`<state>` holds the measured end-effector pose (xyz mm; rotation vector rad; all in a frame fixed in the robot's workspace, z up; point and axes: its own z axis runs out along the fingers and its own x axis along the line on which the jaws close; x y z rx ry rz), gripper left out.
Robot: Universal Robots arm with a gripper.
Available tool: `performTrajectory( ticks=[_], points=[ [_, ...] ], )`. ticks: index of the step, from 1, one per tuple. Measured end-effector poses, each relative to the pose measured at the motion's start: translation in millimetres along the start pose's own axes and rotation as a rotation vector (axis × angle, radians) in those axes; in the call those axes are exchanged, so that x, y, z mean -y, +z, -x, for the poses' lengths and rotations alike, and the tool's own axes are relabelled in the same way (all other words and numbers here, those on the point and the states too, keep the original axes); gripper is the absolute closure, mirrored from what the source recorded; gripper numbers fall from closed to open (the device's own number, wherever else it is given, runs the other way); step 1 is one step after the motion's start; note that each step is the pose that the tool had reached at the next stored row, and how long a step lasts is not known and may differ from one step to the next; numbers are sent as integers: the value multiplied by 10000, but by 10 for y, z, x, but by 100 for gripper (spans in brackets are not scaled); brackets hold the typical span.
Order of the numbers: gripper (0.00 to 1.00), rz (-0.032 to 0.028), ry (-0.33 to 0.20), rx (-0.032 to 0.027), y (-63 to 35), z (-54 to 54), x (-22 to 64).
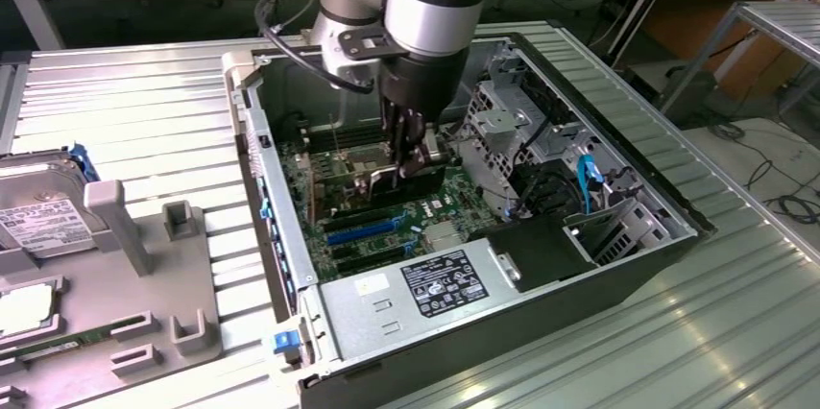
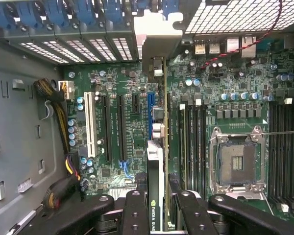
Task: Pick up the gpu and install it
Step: 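Insert the gpu into the slot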
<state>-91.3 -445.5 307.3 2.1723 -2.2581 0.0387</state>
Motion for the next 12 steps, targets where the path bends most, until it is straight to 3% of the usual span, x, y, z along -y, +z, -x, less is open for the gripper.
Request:
performTrajectory(
  ticks=[12],
  points=[
    [73, 0, 25, -14, 46, -18, -53]
  ],
)
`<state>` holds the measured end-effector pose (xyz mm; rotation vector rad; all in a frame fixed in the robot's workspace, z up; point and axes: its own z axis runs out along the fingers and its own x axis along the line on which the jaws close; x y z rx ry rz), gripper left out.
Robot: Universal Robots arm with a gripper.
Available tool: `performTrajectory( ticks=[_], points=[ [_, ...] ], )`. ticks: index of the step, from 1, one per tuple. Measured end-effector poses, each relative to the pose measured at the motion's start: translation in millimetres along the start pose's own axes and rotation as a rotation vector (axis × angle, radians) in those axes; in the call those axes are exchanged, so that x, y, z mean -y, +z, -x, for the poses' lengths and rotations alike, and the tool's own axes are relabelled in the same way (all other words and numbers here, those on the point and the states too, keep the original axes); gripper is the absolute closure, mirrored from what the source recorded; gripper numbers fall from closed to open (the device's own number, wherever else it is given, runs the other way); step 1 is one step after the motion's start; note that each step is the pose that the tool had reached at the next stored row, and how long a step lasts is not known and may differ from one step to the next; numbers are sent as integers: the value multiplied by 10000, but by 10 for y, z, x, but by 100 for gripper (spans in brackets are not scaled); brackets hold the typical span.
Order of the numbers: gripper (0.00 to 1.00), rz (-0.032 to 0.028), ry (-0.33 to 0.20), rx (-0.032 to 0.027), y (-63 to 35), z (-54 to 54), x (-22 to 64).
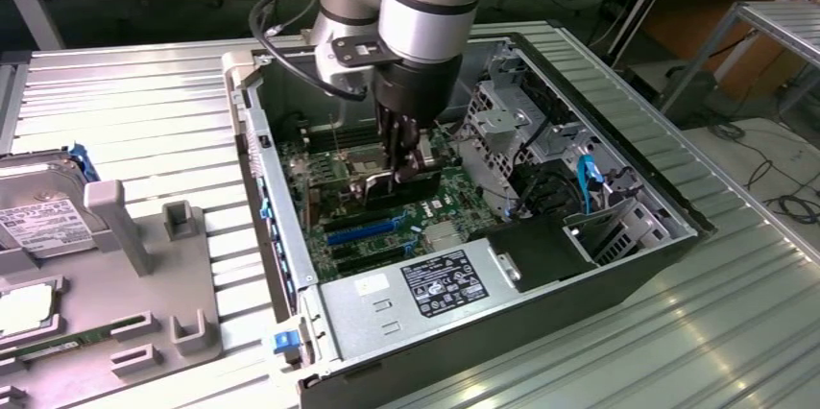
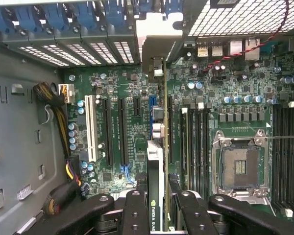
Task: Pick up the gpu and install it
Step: 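Insert the gpu into the slot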
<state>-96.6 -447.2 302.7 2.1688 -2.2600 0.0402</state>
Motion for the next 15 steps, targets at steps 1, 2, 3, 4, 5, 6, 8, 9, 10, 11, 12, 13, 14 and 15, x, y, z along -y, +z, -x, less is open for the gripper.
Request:
performTrajectory(
  ticks=[1, 2, 3, 4, 5, 6, 8, 9, 10, 11, 12, 13, 14, 15],
  points=[
    [73, -1, 3, 2, 7, -6, -13],
    [73, -1, 3, 2, 10, -12, -15],
    [73, -1, 5, -11, 14, -20, -17],
    [73, -1, 4, -21, 19, -31, -19],
    [73, -3, 4, -31, 25, -40, -24],
    [73, -3, 4, -56, 33, -48, -37],
    [73, -5, 4, -87, 51, -51, -105],
    [73, -7, 3, -86, 55, -51, -123],
    [73, -8, 4, -88, 55, -52, -131],
    [73, -6, 3, -89, 55, -52, -135],
    [73, -8, 3, -85, 60, -53, -145],
    [73, -8, 3, -86, 62, -53, -153],
    [73, -7, 3, -87, 63, -53, -161],
    [73, -7, 3, -87, 63, -53, -162]
  ],
)
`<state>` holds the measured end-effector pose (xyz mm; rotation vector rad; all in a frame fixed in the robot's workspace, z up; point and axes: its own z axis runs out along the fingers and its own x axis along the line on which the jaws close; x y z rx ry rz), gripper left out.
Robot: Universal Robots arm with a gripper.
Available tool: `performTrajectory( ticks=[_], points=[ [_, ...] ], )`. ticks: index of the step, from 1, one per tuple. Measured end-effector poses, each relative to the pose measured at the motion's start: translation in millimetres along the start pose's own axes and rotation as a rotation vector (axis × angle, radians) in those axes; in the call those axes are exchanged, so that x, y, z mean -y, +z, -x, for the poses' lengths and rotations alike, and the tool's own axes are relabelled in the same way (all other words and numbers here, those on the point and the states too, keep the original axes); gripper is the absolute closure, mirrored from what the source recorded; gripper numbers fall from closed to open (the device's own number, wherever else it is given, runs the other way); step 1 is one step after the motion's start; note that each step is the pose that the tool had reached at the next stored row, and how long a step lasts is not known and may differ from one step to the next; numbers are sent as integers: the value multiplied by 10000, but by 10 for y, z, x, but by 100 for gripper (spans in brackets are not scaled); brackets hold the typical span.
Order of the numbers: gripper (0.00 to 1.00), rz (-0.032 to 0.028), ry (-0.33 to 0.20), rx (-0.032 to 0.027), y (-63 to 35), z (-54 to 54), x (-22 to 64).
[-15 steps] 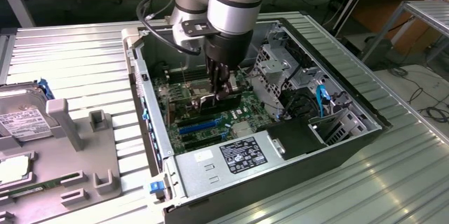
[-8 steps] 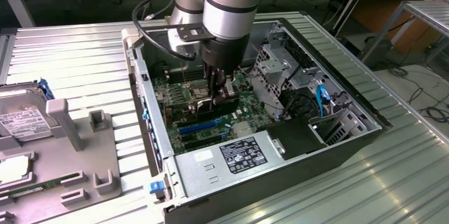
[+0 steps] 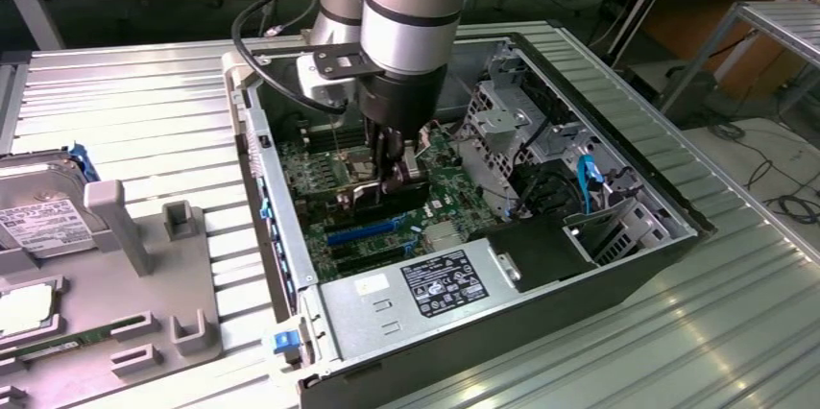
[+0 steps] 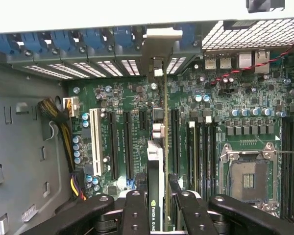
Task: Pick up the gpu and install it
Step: 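Insert the gpu into the slot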
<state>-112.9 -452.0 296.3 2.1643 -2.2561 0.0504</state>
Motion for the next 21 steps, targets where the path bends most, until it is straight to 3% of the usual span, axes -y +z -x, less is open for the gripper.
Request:
performTrajectory(
  ticks=[13, 17, 21],
  points=[
    [73, 0, 1, 7, 40, 1, -2],
    [73, -2, 0, -49, 87, 2, -2],
    [73, -2, -1, -50, 140, 4, -3]
  ],
)
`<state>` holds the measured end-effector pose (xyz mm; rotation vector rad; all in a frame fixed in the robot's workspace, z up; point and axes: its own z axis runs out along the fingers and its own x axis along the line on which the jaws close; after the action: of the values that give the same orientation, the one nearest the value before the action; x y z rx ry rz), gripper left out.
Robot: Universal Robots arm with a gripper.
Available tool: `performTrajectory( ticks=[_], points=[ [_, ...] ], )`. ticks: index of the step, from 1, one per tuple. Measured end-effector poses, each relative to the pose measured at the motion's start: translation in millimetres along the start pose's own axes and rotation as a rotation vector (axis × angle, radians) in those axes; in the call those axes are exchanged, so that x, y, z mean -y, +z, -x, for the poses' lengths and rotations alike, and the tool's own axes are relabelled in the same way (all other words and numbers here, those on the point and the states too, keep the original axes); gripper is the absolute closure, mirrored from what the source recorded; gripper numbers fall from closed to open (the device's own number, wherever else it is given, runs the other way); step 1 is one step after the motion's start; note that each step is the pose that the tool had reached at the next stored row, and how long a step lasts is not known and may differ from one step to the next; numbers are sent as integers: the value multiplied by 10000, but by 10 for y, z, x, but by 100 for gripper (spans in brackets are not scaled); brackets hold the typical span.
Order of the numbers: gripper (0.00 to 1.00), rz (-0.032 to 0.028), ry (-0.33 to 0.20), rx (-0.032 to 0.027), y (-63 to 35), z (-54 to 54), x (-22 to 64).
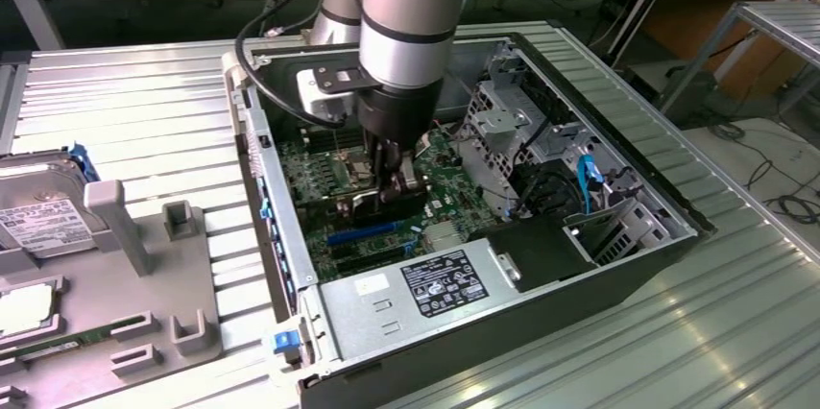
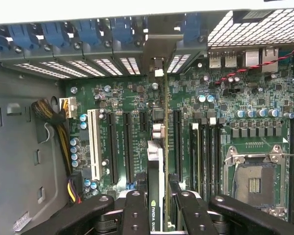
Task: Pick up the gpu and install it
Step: 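Insert the gpu into the slot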
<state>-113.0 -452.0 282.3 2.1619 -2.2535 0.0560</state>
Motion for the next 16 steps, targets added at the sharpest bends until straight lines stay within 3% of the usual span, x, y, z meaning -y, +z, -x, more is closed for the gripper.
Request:
performTrajectory(
  ticks=[9, 16],
  points=[
    [73, 0, 6, 0, 101, 4, -8],
    [73, 111, 23, 8, 101, 4, 6]
  ],
)
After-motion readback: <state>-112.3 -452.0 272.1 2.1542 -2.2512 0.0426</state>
